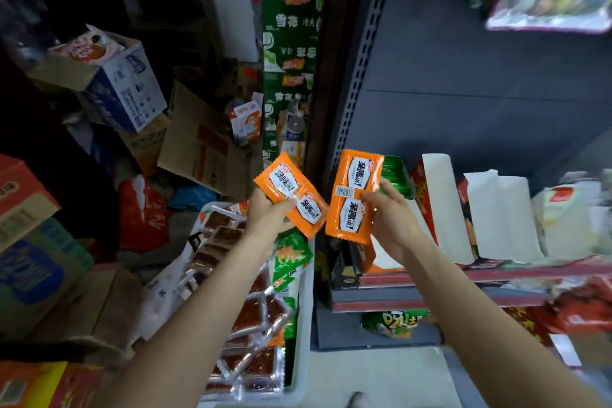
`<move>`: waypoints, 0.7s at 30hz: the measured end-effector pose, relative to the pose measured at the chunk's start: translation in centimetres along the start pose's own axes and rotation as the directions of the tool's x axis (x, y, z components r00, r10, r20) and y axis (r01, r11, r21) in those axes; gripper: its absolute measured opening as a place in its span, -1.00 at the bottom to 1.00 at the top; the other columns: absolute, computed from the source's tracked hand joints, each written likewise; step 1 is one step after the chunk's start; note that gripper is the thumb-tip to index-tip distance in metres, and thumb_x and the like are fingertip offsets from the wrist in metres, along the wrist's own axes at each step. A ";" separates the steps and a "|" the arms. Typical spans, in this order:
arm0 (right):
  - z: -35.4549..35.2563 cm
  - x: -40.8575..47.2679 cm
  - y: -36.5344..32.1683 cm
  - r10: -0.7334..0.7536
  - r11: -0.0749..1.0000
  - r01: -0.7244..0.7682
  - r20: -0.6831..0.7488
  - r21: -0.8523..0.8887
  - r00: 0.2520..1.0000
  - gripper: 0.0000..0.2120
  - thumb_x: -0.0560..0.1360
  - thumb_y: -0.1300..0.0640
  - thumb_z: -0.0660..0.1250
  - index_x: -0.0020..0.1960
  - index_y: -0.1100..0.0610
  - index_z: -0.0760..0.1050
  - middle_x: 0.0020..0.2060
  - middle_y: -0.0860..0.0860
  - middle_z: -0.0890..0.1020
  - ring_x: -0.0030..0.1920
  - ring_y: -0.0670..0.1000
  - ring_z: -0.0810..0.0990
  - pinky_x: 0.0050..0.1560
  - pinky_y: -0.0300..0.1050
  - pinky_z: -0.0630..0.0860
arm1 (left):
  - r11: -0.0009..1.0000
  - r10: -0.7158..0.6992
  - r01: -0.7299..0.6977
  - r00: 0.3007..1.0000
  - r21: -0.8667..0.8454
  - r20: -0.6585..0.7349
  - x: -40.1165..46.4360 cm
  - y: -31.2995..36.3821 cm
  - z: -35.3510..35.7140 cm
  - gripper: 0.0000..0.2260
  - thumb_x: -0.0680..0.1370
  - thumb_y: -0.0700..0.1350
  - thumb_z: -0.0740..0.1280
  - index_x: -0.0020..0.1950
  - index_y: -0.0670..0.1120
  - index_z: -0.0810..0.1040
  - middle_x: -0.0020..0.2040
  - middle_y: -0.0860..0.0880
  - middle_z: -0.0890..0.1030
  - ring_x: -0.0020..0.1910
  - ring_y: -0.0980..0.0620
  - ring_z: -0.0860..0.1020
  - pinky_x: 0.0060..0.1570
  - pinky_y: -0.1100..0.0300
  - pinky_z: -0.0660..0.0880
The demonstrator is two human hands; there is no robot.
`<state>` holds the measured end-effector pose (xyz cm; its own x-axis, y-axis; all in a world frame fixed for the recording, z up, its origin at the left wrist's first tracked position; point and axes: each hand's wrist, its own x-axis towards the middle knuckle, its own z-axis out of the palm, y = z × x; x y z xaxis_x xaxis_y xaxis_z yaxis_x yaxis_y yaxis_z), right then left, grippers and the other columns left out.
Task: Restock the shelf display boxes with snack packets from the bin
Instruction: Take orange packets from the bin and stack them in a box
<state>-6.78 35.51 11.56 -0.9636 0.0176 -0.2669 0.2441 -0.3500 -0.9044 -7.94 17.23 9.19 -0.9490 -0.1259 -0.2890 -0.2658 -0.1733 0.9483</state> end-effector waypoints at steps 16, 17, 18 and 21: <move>-13.6 3.2 -5.3 -0.130 0.691 0.239 0.208 -0.682 0.969 -0.86 0.57 0.16 0.24 0.01 -0.07 0.48 -0.06 -0.11 0.62 -0.13 -0.11 0.65 -0.15 -0.26 0.59 | 0.982 -0.184 0.172 0.959 0.077 0.214 -0.2 -0.9 15.5 -0.77 0.63 -0.07 0.17 0.28 -0.05 0.43 0.06 -0.10 0.61 -0.04 -0.13 0.62 -0.01 -0.05 0.56; -14.3 3.6 -5.3 -0.124 0.661 0.260 0.239 -0.704 0.963 -0.86 0.57 0.15 0.26 0.02 -0.09 0.47 -0.06 -0.12 0.62 -0.09 -0.09 0.64 -0.07 -0.19 0.60 | 0.979 -0.204 0.194 0.950 0.066 0.234 -0.3 -1.1 16.2 -0.77 0.64 -0.04 0.15 0.26 -0.05 0.43 0.03 -0.11 0.61 -0.07 -0.12 0.62 -0.04 -0.04 0.56; -14.9 3.9 -5.2 -0.121 0.641 0.274 0.259 -0.716 0.958 -0.86 0.56 0.13 0.27 0.03 -0.11 0.47 -0.05 -0.13 0.63 -0.05 -0.06 0.64 0.00 -0.12 0.59 | 0.975 -0.224 0.216 0.942 0.057 0.250 -0.4 -1.2 16.9 -0.75 0.64 0.01 0.13 0.23 -0.05 0.44 0.01 -0.12 0.61 -0.09 -0.11 0.61 -0.06 -0.03 0.56; -16.1 4.9 -5.2 -0.130 0.519 0.291 0.263 -0.804 0.956 -0.81 0.52 0.07 0.33 0.13 -0.05 0.52 -0.02 -0.06 0.65 -0.05 0.00 0.64 0.03 -0.01 0.58 | 0.977 -0.212 0.198 0.952 0.084 0.220 0.0 -1.7 18.2 -0.69 0.60 0.17 0.10 0.04 0.01 0.52 -0.09 -0.05 0.63 -0.12 0.04 0.60 -0.01 0.06 0.53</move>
<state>-11.00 52.51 9.58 -0.9817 -0.1838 -0.0504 -0.0661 0.5766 -0.8143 -10.54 35.36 9.98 -0.8844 0.1321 -0.4476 -0.4620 -0.1125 0.8797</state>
